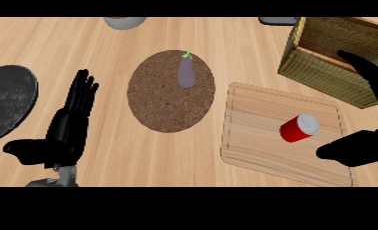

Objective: Pick the can from the cutting board and place it in the basket

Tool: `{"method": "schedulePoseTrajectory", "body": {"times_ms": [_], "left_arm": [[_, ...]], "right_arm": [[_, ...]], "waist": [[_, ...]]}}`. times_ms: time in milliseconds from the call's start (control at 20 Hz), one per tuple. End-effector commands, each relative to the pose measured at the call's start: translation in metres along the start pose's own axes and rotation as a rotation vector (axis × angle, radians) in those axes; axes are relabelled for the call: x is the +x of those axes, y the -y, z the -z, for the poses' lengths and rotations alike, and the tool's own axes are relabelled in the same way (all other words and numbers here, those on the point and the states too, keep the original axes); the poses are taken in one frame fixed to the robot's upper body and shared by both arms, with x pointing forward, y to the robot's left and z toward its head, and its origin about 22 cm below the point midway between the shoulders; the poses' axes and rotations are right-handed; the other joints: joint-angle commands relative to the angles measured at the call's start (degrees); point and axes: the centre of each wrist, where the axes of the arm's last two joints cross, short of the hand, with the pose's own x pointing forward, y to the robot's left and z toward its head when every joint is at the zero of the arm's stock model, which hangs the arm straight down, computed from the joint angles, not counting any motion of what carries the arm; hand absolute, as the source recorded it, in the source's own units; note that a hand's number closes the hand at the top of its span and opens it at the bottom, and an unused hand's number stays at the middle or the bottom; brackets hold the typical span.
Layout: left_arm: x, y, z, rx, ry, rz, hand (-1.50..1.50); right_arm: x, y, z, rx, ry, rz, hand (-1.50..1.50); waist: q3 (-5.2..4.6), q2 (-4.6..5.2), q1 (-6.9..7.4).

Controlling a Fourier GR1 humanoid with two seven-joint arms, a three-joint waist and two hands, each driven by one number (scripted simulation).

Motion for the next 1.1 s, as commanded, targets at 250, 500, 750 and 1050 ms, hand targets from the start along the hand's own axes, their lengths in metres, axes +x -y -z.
{"method": "schedulePoseTrajectory", "body": {"times_ms": [250, 500, 750, 1050], "left_arm": [[-0.002, 0.015, 0.009, -0.018, 0.000, -0.015, 0.00], [-0.014, 0.006, -0.007, -0.024, -0.004, -0.006, 0.00], [-0.012, 0.014, -0.003, 0.003, -0.011, -0.024, 0.00], [-0.005, 0.007, 0.004, -0.025, 0.004, -0.001, 0.00]], "right_arm": [[0.013, 0.006, 0.011, 0.047, -0.250, -0.159, -1.50], [0.004, -0.014, 0.018, 0.065, -0.299, -0.140, -1.50], [-0.009, -0.036, 0.021, 0.087, -0.273, -0.133, -1.50], [0.002, -0.049, 0.023, 0.088, -0.243, -0.105, -1.50]], "waist": [[0.13, 0.38, 0.31], [0.21, 0.27, 0.37], [0.30, 0.32, -0.12], [0.30, 0.28, 0.01]]}}
